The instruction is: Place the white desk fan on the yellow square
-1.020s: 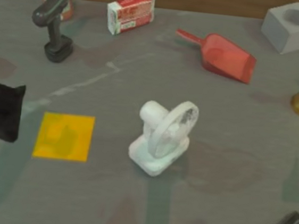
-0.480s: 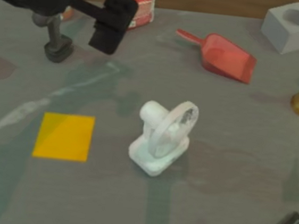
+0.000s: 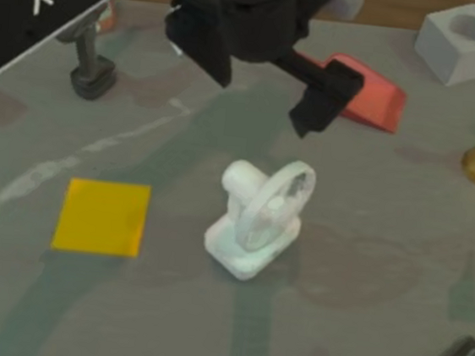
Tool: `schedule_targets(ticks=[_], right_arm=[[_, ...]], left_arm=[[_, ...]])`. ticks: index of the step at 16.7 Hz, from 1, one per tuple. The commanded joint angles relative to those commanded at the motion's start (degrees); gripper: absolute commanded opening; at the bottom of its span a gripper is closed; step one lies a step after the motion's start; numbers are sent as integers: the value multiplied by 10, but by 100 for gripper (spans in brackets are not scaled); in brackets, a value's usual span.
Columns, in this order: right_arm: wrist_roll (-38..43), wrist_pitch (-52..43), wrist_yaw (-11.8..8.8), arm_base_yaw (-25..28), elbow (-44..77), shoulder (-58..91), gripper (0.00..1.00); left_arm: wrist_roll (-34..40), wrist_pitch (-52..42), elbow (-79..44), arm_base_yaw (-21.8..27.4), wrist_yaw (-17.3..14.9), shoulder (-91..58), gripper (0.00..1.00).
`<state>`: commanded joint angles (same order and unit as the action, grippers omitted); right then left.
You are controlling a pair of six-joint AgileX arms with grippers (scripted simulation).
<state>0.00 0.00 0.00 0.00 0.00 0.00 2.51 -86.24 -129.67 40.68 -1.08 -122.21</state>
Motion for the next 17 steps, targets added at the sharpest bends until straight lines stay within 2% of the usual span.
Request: schedule_targets(ticks=[6, 13, 17], right_arm=[[0, 0, 0, 0, 0, 0, 100], [0, 0, 0, 0, 0, 0, 100], [0, 0, 0, 0, 0, 0, 100]], left_arm=[[11, -87, -101, 33, 7, -126, 100], [9, -77, -91, 31, 7, -124, 100], [9, -11, -3, 32, 7, -105, 100]])
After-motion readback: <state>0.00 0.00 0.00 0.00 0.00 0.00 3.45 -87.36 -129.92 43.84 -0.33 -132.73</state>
